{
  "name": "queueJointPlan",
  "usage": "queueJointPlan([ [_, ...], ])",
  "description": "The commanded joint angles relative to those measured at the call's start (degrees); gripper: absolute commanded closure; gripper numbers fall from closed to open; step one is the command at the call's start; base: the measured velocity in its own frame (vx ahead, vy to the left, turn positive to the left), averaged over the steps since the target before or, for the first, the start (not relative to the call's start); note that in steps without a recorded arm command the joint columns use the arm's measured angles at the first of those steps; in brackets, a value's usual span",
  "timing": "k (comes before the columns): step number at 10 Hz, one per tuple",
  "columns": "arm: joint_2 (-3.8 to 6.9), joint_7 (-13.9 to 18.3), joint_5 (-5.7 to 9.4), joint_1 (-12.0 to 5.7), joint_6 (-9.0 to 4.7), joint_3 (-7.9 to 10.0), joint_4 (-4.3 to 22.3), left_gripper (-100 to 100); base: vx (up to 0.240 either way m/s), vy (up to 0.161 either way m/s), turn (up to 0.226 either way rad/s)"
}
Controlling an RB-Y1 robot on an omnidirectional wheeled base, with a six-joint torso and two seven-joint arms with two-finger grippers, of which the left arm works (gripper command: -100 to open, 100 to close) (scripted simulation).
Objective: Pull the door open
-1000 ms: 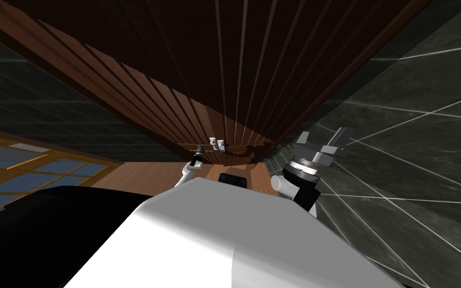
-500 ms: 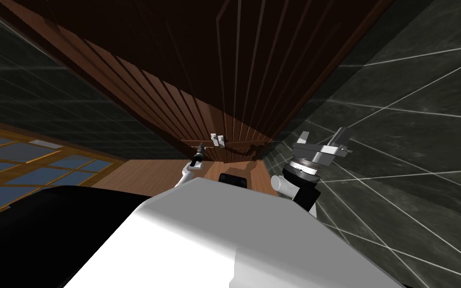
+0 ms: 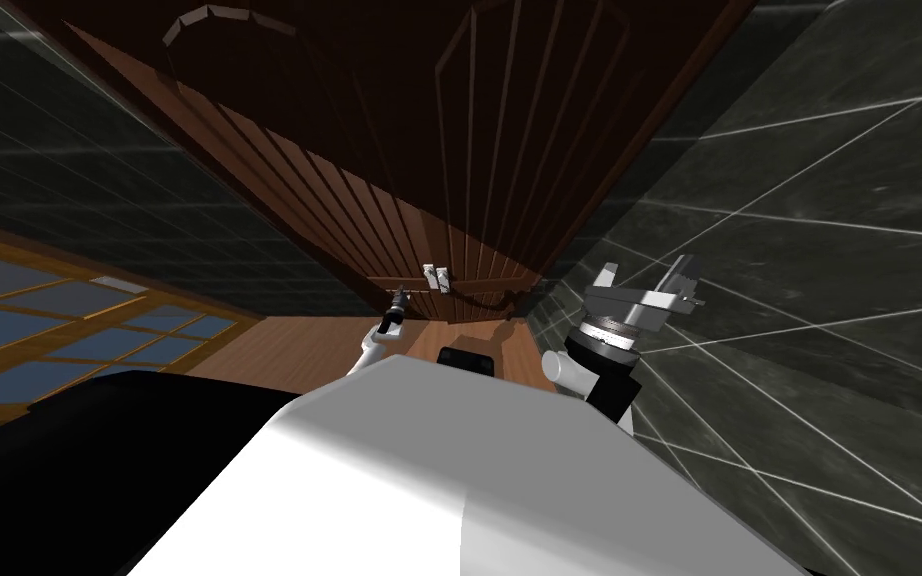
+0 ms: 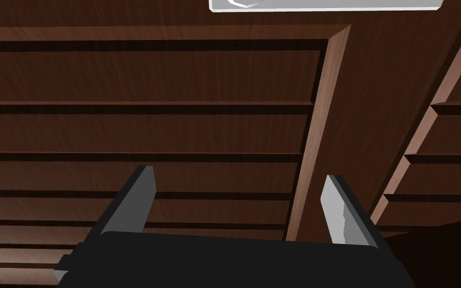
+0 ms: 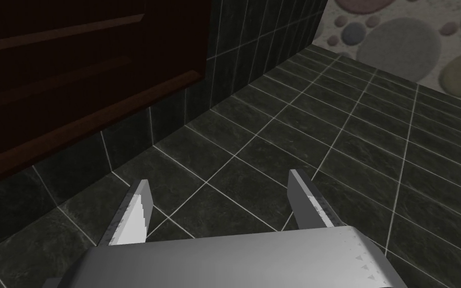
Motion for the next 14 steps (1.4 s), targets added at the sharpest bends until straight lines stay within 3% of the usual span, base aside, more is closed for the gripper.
queueJointPlan([
  [1, 0.51, -0.3, 0.13, 0.60, -0.12, 1.59, 1.0, -100, 0.020, 0.095, 0.082],
  [5, 1.19, -0.8, 0.34, 0.36, -0.04, 3.91, 2.6, -100, 0.114, 0.078, 0.052],
  [7, 0.55, -0.9, 0.21, -0.56, -0.14, 3.25, 2.6, -100, 0.173, 0.029, -0.063],
  [10, -1.36, -1.0, -0.22, -2.71, -0.43, 0.53, 1.9, -100, 0.231, -0.066, -0.159],
  [12, -2.06, -1.0, -0.37, -3.44, -0.54, -0.54, 1.6, -100, 0.137, -0.153, -0.116],
  [13, -1.81, -1.0, -0.33, -3.50, -0.37, -0.10, 1.9, -100, 0.043, -0.073, -0.016],
  [14, -1.81, -1.0, -0.33, -3.50, -0.37, -0.10, 1.9, 100, 0.001, 0.006, 0.017],
])
